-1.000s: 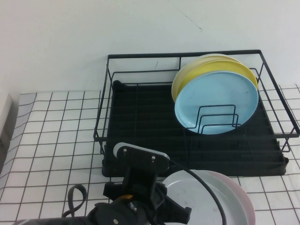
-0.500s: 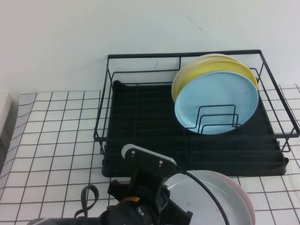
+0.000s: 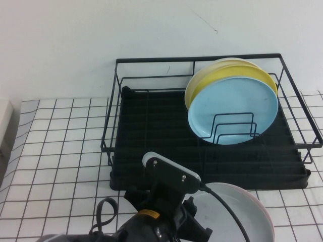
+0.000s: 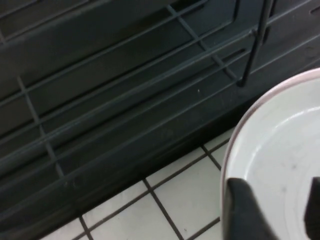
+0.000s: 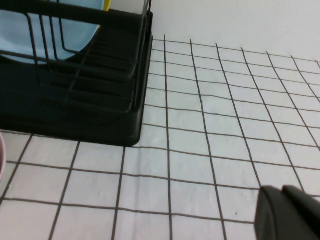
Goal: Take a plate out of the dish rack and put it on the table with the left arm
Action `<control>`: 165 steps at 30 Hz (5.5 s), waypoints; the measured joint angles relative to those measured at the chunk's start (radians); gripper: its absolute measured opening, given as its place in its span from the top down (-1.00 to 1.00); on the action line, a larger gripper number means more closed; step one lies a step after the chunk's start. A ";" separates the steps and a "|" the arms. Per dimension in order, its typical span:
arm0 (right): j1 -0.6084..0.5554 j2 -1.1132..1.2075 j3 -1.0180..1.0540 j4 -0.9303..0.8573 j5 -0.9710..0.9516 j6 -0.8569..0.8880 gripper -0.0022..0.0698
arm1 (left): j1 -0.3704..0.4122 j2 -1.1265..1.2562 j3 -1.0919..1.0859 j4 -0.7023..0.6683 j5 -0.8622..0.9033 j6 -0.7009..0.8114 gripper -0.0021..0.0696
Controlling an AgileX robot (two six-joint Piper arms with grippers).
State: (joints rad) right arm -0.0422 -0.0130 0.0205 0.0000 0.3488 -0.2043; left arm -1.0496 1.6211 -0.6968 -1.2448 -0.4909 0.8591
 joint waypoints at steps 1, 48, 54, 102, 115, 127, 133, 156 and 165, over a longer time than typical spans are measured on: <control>0.000 0.000 0.000 0.000 0.000 0.000 0.95 | 0.000 0.000 0.000 0.005 0.000 -0.005 0.24; 0.000 0.000 0.000 0.000 0.000 0.000 0.95 | 0.000 -0.858 0.002 -0.227 0.155 0.531 0.95; 0.000 0.000 0.000 0.000 0.000 0.000 0.95 | 0.000 -0.859 0.002 -0.213 0.061 0.698 0.95; 0.000 0.000 0.000 0.000 0.000 0.000 0.95 | 0.800 -1.557 0.719 0.628 0.412 -0.038 0.95; 0.000 0.000 0.000 0.000 0.000 0.000 0.95 | 0.800 -1.630 0.719 1.303 0.467 -0.679 0.95; 0.000 0.000 0.000 0.000 0.000 0.000 0.95 | 0.813 -1.633 0.719 1.409 0.761 -0.767 0.95; 0.000 0.000 0.000 0.000 0.000 0.000 0.95 | 0.894 -1.635 0.717 1.341 0.805 -0.780 0.95; 0.000 0.000 0.000 0.000 0.000 0.017 0.95 | 0.937 -1.635 0.715 1.311 0.810 -0.801 0.95; 0.000 0.000 0.000 0.000 0.000 0.017 0.95 | 0.937 -1.635 0.715 1.311 0.812 -0.852 0.95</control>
State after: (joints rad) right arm -0.0422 -0.0130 0.0205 0.0000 0.3488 -0.1872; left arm -0.1127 -0.0140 0.0182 0.0661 0.3209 0.0075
